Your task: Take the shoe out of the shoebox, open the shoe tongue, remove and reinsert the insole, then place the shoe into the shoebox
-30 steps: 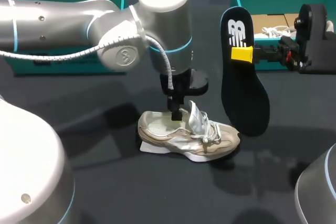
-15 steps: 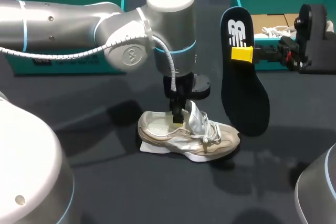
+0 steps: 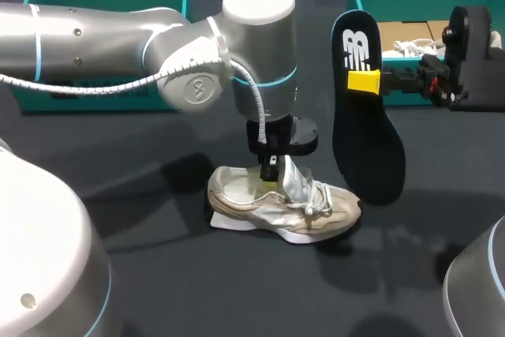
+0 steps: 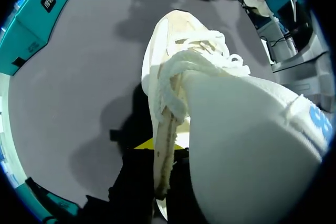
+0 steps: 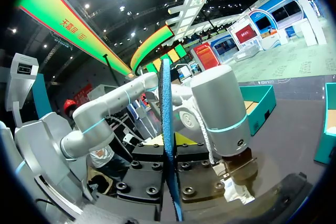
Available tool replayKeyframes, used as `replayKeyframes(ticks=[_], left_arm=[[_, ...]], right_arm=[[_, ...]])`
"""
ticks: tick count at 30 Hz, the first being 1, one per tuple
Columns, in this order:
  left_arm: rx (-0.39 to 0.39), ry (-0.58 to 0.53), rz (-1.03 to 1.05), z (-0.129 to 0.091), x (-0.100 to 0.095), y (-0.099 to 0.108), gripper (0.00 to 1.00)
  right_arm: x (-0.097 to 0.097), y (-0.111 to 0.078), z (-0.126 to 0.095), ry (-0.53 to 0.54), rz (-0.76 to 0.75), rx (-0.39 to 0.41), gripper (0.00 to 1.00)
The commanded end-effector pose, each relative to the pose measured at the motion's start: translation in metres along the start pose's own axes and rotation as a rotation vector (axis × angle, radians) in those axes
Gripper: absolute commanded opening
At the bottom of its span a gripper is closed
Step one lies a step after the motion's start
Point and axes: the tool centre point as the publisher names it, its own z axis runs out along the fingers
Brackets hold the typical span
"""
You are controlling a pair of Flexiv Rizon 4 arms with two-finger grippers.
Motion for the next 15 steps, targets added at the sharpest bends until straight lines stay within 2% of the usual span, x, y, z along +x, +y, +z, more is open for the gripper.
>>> replayKeyframes(ticks=[1,5,15], left_arm=[[0.02,0.017,0.021,-0.003,0.0,0.001,0.0],[0.041,0.037,0.073,-0.011,0.001,0.002,0.0],[0.048,0.002,0.157,-0.04,0.004,0.002,0.0]], right_arm=[[0.0,-0.001,0.001,-0.001,0.0,0.0,0.0],[0.0,-0.001,0.001,-0.001,0.0,0.0,0.0],[0.0,-0.001,0.001,-0.001,0.0,0.0,0.0]])
